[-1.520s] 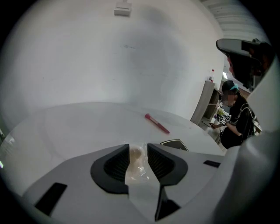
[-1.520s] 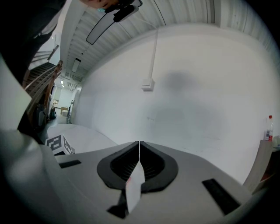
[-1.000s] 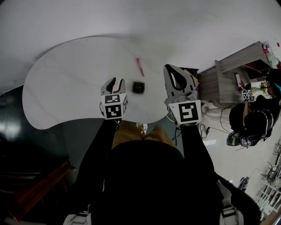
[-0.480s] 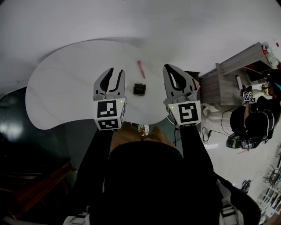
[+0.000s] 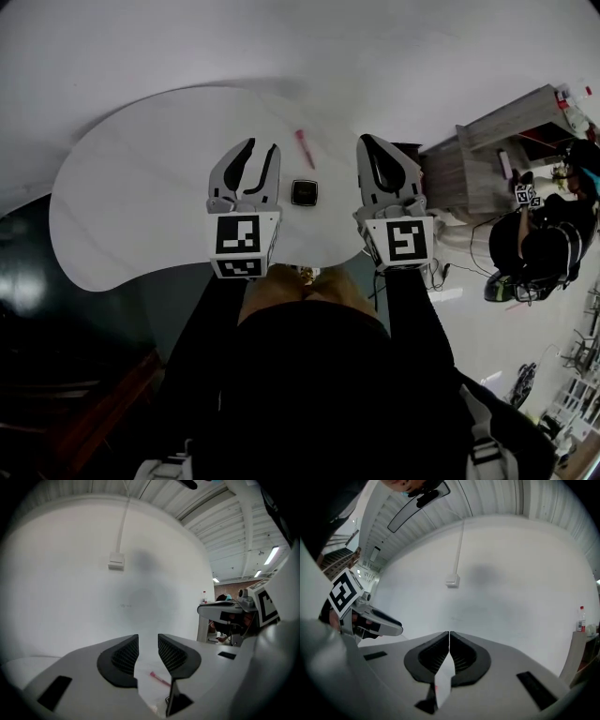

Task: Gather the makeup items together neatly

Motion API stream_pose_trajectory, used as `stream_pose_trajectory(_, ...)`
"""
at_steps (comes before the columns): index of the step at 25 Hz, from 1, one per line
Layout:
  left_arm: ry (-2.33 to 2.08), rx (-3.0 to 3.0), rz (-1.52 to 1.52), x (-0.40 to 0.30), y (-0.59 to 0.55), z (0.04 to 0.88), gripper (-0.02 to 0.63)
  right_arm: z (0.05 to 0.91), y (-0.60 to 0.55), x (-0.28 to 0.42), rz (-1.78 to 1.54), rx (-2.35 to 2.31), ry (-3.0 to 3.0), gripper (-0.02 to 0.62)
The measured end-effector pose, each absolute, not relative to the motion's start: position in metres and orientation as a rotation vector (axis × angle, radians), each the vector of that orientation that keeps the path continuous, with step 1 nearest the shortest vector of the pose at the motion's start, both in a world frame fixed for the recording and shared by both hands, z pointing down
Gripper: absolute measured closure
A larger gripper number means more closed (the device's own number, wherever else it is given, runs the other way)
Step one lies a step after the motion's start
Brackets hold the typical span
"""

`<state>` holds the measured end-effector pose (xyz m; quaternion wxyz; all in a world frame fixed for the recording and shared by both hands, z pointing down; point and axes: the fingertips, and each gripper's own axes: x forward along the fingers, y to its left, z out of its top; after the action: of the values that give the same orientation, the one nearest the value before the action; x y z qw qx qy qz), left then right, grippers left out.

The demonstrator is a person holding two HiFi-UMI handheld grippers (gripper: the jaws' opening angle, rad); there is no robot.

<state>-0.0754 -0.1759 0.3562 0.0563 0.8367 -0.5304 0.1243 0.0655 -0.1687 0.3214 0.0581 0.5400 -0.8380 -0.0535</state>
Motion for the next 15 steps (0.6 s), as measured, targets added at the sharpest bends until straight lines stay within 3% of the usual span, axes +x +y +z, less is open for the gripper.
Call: stream_pose_trajectory(15, -1.427, 2.358, 0.372, -0.022, -0.210, 0.435, 0.468, 0.345, -0.193, 0.094, -0.126, 1.637, -2.465, 0.568)
